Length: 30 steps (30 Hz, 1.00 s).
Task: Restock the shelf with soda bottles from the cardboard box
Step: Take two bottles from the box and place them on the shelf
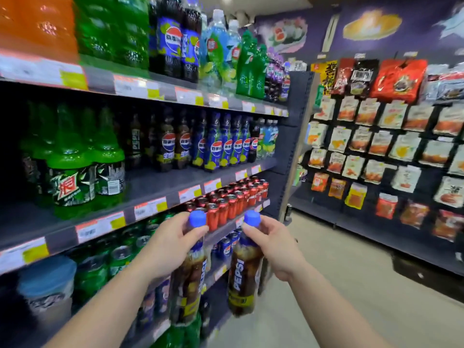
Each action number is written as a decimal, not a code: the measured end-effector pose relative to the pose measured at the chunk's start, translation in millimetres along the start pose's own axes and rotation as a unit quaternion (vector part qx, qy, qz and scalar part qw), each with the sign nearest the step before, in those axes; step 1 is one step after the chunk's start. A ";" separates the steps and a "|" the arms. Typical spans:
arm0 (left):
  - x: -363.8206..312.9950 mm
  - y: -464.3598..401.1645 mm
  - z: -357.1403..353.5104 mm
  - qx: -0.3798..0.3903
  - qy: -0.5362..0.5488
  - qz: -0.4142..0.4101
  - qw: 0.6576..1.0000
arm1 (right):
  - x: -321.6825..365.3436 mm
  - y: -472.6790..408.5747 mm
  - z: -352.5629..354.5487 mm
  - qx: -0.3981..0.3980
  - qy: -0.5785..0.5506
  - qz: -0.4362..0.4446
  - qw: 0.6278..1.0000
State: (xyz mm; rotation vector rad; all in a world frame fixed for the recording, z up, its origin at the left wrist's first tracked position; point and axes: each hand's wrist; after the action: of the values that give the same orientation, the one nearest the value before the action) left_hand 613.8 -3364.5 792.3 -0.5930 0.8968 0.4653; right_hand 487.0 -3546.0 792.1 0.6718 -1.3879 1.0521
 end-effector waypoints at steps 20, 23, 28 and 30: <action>17.1 -176.9 33.8 -0.166 -0.047 0.078 0.982 | 68.2 -326.6 36.9 0.195 -0.120 0.149 0.962; 0.0 -186.8 18.3 -0.226 -0.074 0.092 0.967 | 68.8 -353.0 40.0 0.244 -0.137 0.168 0.945; -26.3 -208.4 -6.3 -0.277 -0.095 0.089 0.952 | 56.7 -378.4 48.5 0.293 -0.180 0.187 0.920; -33.2 -215.0 -10.4 -0.311 -0.086 0.083 0.943 | 56.0 -382.9 51.2 0.306 -0.199 0.211 0.907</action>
State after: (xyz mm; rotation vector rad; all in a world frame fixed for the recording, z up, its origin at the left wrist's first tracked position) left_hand 719.2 -3536.2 875.1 -1.0373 0.6247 0.9549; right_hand 795.8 -3742.2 928.1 1.1212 -1.5963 1.8137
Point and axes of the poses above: each hand's wrist, its own y-axis away from the middle knuckle, its own z-axis out of the back of the hand, x = y × z, and after that the axes turned 10 degrees about x, right-handed
